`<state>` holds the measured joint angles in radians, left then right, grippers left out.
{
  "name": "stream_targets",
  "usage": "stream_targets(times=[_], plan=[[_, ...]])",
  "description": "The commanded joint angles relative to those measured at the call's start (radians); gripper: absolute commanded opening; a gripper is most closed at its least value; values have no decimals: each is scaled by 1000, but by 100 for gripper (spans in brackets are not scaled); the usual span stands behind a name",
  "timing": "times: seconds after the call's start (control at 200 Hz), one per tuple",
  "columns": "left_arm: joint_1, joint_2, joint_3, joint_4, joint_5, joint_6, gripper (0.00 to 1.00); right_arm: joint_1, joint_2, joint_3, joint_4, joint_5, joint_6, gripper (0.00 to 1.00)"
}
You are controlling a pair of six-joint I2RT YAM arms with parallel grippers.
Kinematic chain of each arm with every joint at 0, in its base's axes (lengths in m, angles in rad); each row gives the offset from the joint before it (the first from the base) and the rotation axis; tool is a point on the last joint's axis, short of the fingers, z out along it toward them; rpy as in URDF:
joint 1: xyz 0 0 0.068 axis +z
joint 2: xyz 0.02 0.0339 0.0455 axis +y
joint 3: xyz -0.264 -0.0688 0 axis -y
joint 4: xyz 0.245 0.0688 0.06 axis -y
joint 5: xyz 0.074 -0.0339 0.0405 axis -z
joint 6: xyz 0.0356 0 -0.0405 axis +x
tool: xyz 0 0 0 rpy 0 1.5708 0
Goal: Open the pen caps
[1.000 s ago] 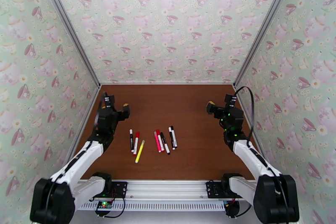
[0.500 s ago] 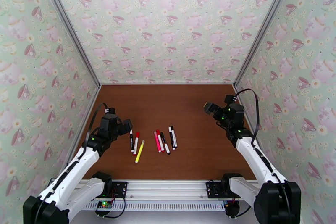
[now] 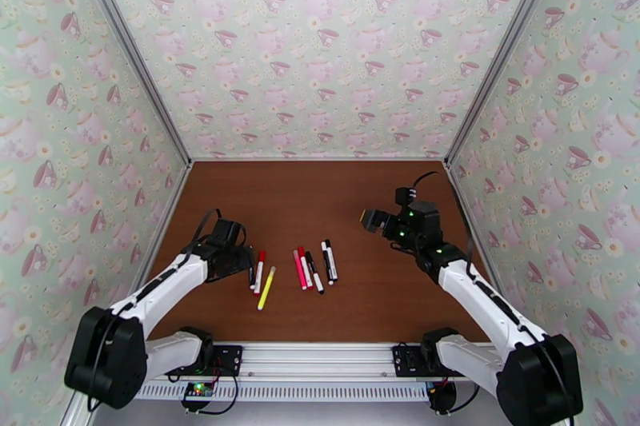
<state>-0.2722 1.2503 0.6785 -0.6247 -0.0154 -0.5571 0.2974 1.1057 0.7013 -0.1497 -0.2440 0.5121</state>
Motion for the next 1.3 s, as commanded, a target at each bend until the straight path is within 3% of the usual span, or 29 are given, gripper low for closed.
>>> stream_targets(times=[0.0, 0.456, 0.776, 1.297], plan=[[-6, 37, 29, 0, 46, 22, 56, 39, 19, -5, -30, 24, -16, 100], [-12, 177, 84, 17, 72, 104, 44, 157, 103, 3, 9, 85, 11, 100], [-18, 239, 107, 16, 88, 112, 38, 187, 128, 18, 9, 91, 14, 100], [-67, 322, 116, 16, 1, 106, 24, 208, 138, 17, 28, 74, 19, 100]])
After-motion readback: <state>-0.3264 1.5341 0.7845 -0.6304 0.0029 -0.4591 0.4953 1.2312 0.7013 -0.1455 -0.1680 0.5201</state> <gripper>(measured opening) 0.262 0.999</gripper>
